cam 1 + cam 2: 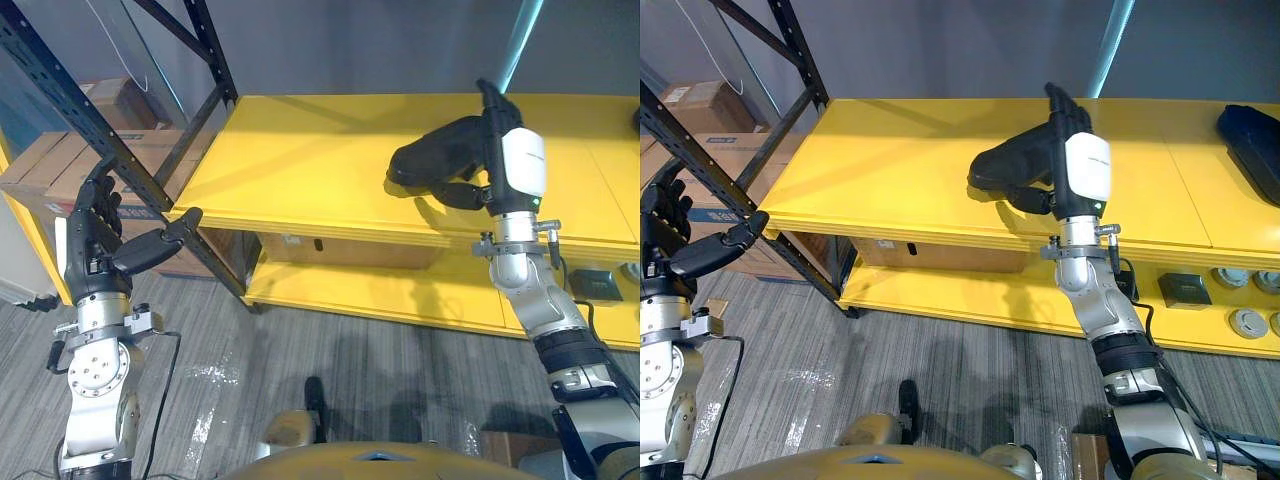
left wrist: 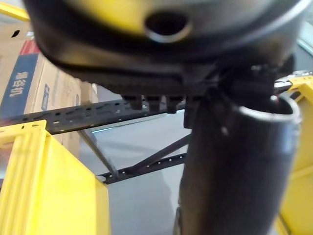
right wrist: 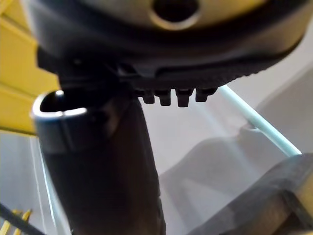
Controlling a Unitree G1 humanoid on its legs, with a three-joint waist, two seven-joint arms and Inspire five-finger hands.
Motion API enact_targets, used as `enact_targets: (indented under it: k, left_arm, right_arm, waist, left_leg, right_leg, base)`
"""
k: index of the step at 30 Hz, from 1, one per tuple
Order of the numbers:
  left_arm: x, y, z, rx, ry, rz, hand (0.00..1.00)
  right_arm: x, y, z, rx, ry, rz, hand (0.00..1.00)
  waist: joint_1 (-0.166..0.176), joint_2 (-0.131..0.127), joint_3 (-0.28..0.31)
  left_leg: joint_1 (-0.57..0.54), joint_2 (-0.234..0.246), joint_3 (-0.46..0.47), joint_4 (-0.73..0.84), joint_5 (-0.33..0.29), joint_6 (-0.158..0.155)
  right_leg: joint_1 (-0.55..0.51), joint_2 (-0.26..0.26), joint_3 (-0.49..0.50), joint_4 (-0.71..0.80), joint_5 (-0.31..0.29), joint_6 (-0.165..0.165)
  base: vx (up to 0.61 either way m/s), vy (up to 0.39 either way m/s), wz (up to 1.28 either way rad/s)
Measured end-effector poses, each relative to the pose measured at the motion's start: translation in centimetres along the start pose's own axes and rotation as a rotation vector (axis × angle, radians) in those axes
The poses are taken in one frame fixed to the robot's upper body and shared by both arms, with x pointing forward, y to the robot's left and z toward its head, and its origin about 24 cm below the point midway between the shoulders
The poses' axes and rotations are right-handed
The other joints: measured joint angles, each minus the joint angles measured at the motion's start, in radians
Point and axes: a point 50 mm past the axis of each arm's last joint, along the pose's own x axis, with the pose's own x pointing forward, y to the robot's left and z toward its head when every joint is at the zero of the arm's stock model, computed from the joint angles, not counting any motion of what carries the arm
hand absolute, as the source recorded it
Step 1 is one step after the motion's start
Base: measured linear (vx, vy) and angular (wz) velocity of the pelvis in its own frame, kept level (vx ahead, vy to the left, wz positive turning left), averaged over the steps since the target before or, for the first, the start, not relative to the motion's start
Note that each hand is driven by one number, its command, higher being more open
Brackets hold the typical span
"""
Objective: Walk over and take three plastic housings, then place them on the shelf
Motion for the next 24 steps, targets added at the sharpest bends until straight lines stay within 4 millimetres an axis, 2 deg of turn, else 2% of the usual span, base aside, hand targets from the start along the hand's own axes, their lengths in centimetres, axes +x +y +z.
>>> enact_targets:
  k: [7,16,21,24]
  left_arm:
    - [0.0,-0.1,0.0,0.0,0.001,-0.01,1.0]
    - [0.0,-0.1,0.0,0.002,0.001,-0.013,1.0]
    - [0.0,-0.1,0.0,0.002,0.001,-0.011,1.0]
    - [0.0,-0.1,-0.1,0.001,0.003,-0.006,1.0]
  right_arm:
    - [-0.1,0.6,1.2,0.08,-0.092,0.086,1.0]
    - [-0.5,1.9,1.8,0.104,-0.114,0.238,1.0]
    - [-0.8,2.5,2.0,0.101,-0.121,0.265,1.0]
    - [-1.0,2.8,1.5,0.071,-0.086,0.243,1.0]
  waist:
    - [0.006,0.0,0.0]
    - [0.007,-0.001,0.0]
    - [0.004,-0.001,0.001]
    - [0.007,-0.002,0.001]
  left_leg:
    - [0.0,-0.001,-0.01,0.0,0.0,0.0]
    - [0.0,-0.001,-0.006,0.0,0.0,0.0]
    - [0.0,-0.001,-0.003,0.0,0.0,0.0]
    - [0.0,0.0,-0.003,0.0,0.001,0.0]
  right_leg:
    - [0.008,-0.002,-0.012,0.007,-0.009,0.0]
    - [-0.004,-0.007,-0.002,0.021,-0.013,0.0]
    - [-0.008,-0.009,-0.001,0.028,-0.015,-0.001]
    - [-0.009,-0.011,0.0,0.034,-0.018,-0.002]
  base:
    - [-0.01,-0.013,0.07]
    - [-0.01,-0.008,-0.03]
    - [0.0,0.0,0.0]
    - [0.0,0.0,0.0]
